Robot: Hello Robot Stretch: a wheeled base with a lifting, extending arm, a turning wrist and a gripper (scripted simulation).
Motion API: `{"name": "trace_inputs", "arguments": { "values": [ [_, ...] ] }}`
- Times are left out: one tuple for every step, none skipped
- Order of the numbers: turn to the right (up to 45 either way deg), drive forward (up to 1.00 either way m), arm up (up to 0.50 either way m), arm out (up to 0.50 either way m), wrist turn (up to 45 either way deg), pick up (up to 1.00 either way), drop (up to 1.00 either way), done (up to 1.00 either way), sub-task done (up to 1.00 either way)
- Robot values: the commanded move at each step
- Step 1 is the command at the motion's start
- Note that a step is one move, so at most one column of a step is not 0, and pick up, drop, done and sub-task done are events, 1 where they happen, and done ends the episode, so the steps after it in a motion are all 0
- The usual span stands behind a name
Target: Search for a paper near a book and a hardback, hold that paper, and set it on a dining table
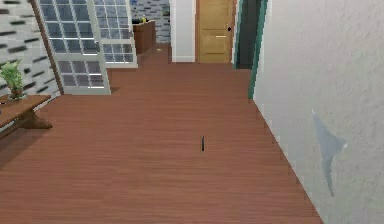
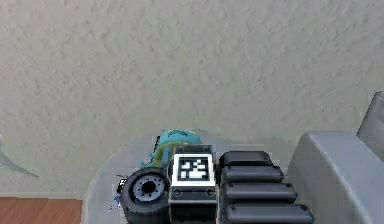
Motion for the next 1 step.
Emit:
{"name": "trace_inputs", "arguments": {
  "values": [
    [0.0,0.0,0.0,0.22,0.0,0.0,0.0,0.0,0.0]
  ]
}}
